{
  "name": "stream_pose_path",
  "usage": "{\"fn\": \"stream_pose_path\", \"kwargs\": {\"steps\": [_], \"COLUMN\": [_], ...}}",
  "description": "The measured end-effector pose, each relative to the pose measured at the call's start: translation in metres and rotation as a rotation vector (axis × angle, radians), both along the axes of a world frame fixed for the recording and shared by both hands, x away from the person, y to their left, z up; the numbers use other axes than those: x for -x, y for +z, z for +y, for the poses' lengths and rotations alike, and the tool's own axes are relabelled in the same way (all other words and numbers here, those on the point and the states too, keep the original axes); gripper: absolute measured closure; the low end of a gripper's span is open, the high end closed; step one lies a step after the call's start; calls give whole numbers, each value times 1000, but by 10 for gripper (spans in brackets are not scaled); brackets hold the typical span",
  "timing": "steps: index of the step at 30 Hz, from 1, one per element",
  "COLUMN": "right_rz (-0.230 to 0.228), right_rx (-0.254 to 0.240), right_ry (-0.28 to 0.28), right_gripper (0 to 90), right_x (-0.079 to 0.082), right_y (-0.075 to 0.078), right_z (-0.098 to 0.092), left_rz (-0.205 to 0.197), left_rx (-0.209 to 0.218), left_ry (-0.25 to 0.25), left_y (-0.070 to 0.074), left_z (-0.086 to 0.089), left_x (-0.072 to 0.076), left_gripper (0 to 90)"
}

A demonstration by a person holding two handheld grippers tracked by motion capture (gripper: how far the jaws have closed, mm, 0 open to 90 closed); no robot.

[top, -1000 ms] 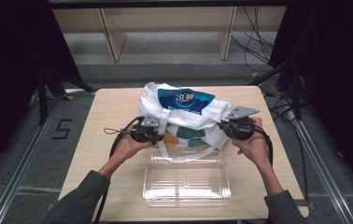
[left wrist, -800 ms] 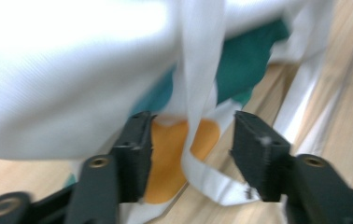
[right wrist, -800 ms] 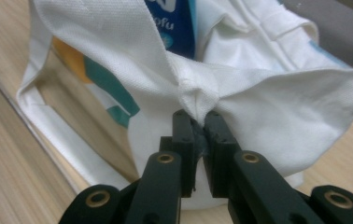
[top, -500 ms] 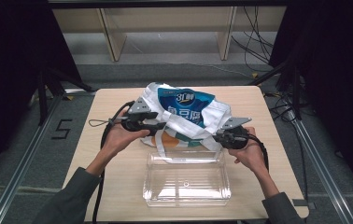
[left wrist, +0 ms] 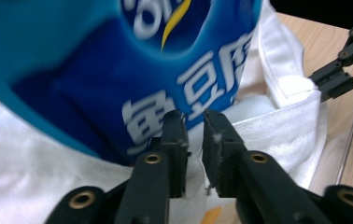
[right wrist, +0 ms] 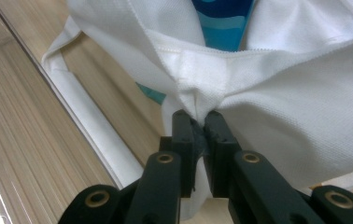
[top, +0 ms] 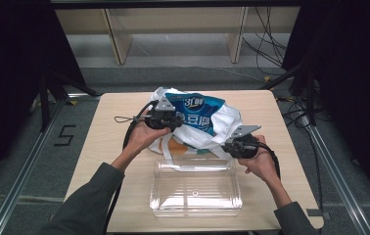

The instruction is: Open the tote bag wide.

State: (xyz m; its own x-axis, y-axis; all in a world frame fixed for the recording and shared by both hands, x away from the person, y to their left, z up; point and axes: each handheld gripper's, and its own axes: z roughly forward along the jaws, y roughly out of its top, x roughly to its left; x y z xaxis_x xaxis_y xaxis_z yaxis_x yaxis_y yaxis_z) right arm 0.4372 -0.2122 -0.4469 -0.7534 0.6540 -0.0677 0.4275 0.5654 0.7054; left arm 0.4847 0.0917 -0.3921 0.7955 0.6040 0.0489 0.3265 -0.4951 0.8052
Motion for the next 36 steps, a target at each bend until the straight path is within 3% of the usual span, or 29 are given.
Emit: {"fn": "stream_pose_path", "kwargs": {"steps": [2,4,5,7,9,11,15,18,21,23,24,25,26,28,29,30,31,33,36], "right_rz": [-21,28,18,7,31,9,-64,-136,-108,-107,-78,-93,-72,-46,-42,-6,-25,-41,3], "right_rx": [-17,-4,-35,-48,-67,-121,-209,-248,-261,-257,-266,-290,-303,-287,-277,-265,-224,-92,-17], "right_ry": [-1,5,-8,-1,24,5,-91,-175,-256,-269,-296,-308,-326,-347,-340,-353,-344,-323,-284], "right_gripper": [838,806,779,701,610,549,515,477,426,399,390,392,384,391,435,510,589,712,789], "right_x": [-1,0,0,-3,-2,0,2,-7,-15,-25,-28,-33,-39,-50,-56,-56,-58,-57,-53], "right_y": [-4,-3,-5,-2,7,19,51,64,70,69,69,68,67,62,59,57,53,47,34], "right_z": [3,4,6,4,1,-4,-21,-29,-24,-19,-15,-12,-9,-5,-4,0,1,-2,-11], "left_rz": [2,15,33,49,76,98,121,109,103,104,103,105,106,102,102,101,107,102,106], "left_rx": [-27,-56,-52,-45,-38,-28,-12,-18,-22,-28,-30,-23,-22,-22,-23,-26,-17,-17,-4], "left_ry": [-2,-7,1,0,9,4,16,24,23,10,9,9,9,8,6,7,-1,1,5], "left_y": [-8,-18,-24,-36,-48,-60,-72,-72,-71,-71,-70,-71,-71,-70,-70,-70,-70,-70,-72], "left_z": [2,5,7,11,14,15,18,19,17,17,17,17,17,18,18,19,19,19,18], "left_x": [2,3,3,2,2,2,3,5,6,6,6,6,6,7,7,7,8,9,9], "left_gripper": [817,823,827,835,846,857,863,863,863,861,861,860,860,859,859,859,859,859,860]}}
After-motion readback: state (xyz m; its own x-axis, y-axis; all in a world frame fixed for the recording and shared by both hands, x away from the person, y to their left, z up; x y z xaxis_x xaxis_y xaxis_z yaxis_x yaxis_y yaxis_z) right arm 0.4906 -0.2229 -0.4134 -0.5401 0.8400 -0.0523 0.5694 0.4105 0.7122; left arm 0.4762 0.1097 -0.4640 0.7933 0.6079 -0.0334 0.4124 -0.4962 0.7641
